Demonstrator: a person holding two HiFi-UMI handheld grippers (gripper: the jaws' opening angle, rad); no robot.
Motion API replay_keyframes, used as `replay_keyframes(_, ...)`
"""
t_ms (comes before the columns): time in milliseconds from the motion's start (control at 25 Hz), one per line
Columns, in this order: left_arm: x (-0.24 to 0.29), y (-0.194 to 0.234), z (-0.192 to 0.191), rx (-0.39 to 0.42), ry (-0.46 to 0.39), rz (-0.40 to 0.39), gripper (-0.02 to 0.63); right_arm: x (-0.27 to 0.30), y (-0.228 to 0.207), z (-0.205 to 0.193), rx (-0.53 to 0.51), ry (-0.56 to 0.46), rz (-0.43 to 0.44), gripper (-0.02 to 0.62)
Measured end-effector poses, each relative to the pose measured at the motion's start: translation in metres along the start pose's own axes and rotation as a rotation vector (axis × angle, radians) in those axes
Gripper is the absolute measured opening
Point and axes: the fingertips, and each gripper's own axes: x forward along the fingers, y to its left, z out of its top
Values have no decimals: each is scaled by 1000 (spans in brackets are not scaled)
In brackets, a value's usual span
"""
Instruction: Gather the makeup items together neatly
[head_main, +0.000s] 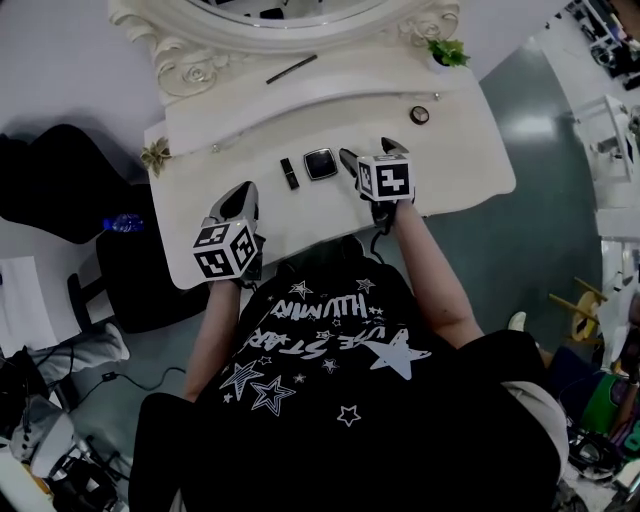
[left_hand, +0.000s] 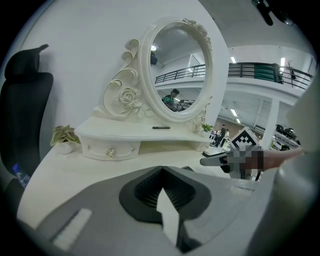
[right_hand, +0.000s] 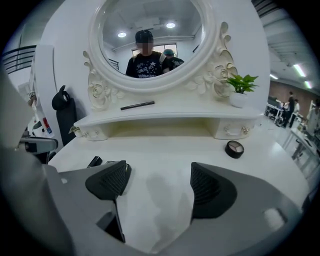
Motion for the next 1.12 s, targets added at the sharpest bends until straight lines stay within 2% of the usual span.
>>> replay_keyframes(560, 43, -58, 7, 17, 10, -6, 2, -13, -99, 4, 51, -31, -83, 425)
replay_keyframes(1120, 78, -100, 0, -29, 16, 63, 2, -1, -168, 8, 1, -6, -80, 408)
